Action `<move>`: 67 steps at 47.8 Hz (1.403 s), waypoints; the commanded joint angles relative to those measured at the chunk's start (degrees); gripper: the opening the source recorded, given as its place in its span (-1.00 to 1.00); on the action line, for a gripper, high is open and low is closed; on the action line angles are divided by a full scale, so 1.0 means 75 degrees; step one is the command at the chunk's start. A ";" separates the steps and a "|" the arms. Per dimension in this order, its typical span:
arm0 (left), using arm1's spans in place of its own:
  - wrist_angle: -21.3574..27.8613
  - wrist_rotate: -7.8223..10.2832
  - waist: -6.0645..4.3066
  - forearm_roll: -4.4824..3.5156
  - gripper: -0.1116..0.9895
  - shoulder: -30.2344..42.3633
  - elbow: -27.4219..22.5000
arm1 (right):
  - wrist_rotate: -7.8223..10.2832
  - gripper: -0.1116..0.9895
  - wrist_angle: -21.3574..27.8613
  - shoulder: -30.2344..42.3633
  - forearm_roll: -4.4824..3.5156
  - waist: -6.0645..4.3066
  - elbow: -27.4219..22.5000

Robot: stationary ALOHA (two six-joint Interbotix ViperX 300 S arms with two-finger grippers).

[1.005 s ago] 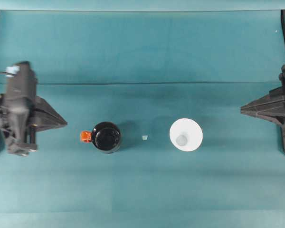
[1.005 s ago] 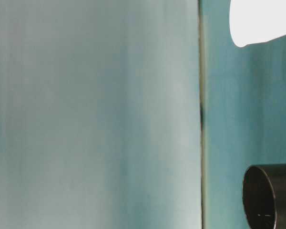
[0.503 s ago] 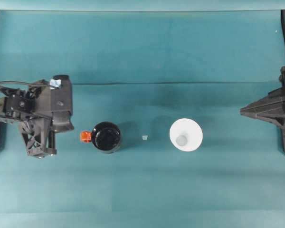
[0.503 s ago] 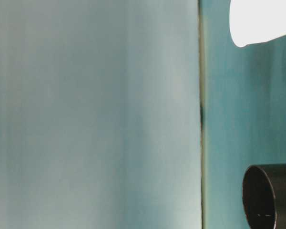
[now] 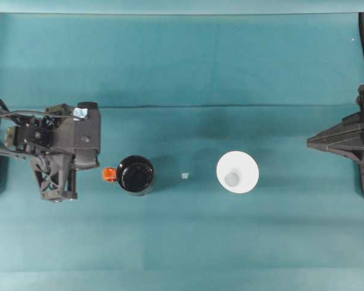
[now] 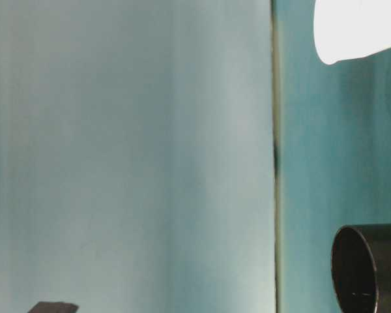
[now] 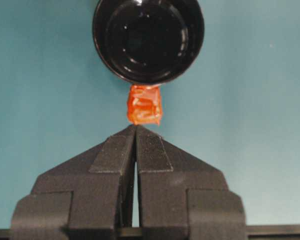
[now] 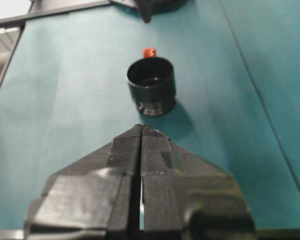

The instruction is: Put the paper cup into the moved red handle cup holder.

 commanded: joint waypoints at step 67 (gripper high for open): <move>-0.1301 -0.0094 -0.0059 0.0023 0.96 0.1887 -0.0035 | 0.0199 -0.99 -0.0035 0.0070 0.0023 0.0023 -0.0023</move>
